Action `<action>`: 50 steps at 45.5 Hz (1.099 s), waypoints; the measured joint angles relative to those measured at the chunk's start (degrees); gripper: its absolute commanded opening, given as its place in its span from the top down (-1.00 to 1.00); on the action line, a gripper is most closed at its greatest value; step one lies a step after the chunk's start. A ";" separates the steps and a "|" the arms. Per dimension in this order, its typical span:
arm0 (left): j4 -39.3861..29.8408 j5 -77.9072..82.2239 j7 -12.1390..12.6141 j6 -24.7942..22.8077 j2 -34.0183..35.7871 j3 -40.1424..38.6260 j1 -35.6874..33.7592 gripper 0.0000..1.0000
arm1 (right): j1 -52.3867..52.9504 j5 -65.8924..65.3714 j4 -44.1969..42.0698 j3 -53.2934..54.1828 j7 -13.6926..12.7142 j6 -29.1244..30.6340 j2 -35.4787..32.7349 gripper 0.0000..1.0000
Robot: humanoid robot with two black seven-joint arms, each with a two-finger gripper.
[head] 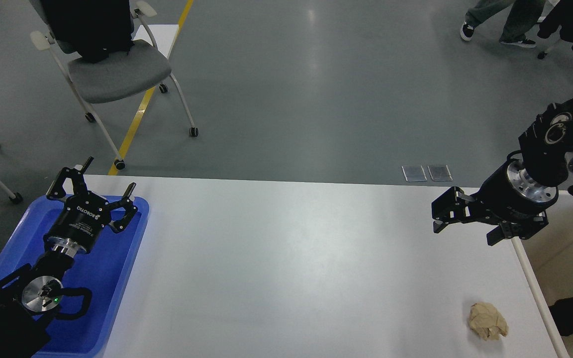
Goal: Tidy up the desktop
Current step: 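Move the right gripper down toward the beige crumpled cloth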
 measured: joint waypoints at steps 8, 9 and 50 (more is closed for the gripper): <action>0.00 -0.01 -0.02 0.00 0.00 -0.02 0.03 -0.98 | -0.02 -0.07 -0.79 0.25 0.00 -0.82 -0.12 -1.00; 0.00 -0.01 -0.02 0.00 0.00 -0.02 0.03 -0.98 | -0.03 -0.07 -0.90 0.28 0.00 -0.87 -0.12 -1.00; 0.00 -0.03 -0.03 0.00 -0.03 -0.03 0.03 -0.98 | -2.33 -4.09 -3.41 -0.96 0.13 -2.38 -1.42 -1.00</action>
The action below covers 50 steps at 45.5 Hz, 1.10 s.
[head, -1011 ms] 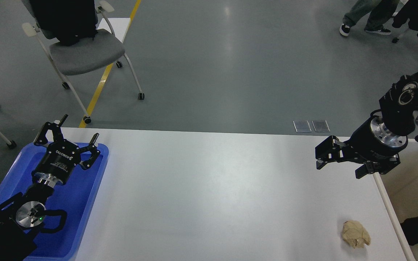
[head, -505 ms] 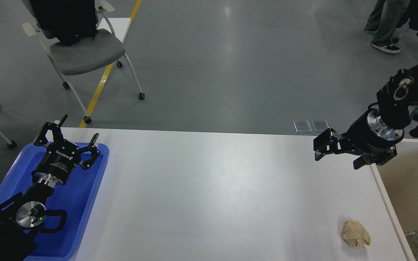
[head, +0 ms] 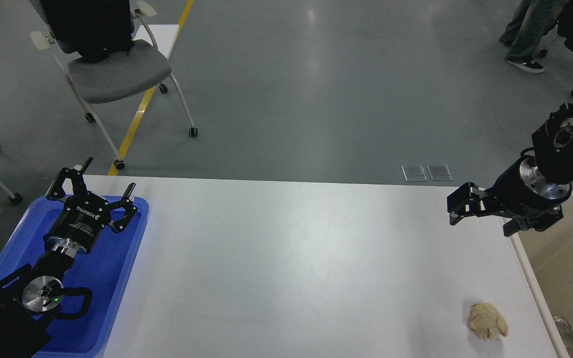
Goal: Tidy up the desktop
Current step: 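Move the right gripper down toward the beige crumpled cloth, then lower the open right gripper over the beige cloth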
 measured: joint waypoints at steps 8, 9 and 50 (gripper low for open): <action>0.00 0.00 0.00 0.00 0.00 0.00 0.00 -0.98 | -1.32 -0.97 -2.53 0.01 0.17 -0.39 -2.09 -1.00; 0.00 0.00 0.00 0.00 0.00 0.00 0.00 -0.98 | -1.40 -1.06 -2.86 -0.02 0.18 -0.39 -2.26 -1.00; 0.01 0.00 0.00 0.00 0.01 0.00 0.00 -0.98 | -12.65 -24.85 5.87 7.21 0.41 -5.58 -17.04 -1.00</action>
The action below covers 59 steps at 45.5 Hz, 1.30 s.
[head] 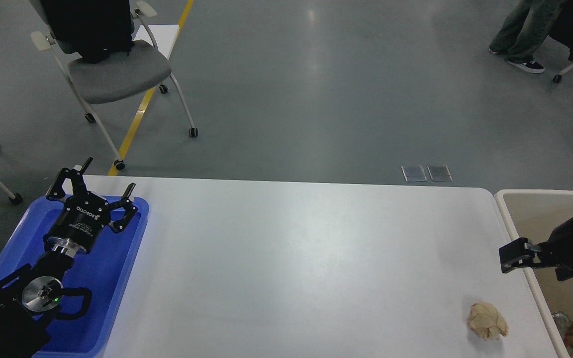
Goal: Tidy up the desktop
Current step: 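Lower the open right gripper over the beige cloth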
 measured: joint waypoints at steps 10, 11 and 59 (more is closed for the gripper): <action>0.00 0.00 0.00 0.00 -0.02 0.00 0.00 -0.98 | -7.85 -2.63 0.73 5.31 -0.02 -4.08 1.42 -1.00; 0.00 0.00 0.00 0.00 -0.02 0.00 0.00 -0.98 | -8.62 -2.78 0.68 5.69 0.00 -4.60 1.55 -1.00; -0.01 0.00 0.00 0.00 0.00 0.00 0.00 -0.98 | -32.51 -7.75 -9.95 13.03 0.16 -22.10 9.91 -1.00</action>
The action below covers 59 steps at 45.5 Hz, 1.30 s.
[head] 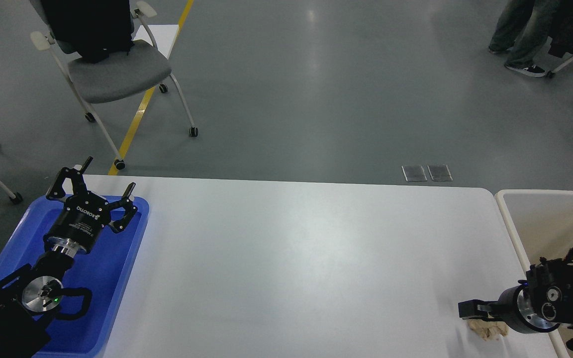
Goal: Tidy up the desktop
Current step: 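Lower the open right gripper over the beige cloth, then close the right gripper on the beige cloth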
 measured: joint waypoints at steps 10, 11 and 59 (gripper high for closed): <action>0.01 0.00 0.00 0.00 0.00 0.00 0.00 -0.98 | -1.21 -0.05 -2.29 0.26 0.00 -0.28 0.73 -1.00; 0.01 0.00 0.00 0.00 0.00 0.00 0.00 -0.98 | -1.32 -0.06 -2.50 0.27 0.01 -0.31 0.83 -1.00; 0.00 0.00 0.00 0.00 -0.02 0.00 0.00 -0.98 | -6.02 -4.39 -7.58 -0.34 0.13 -4.40 4.07 1.00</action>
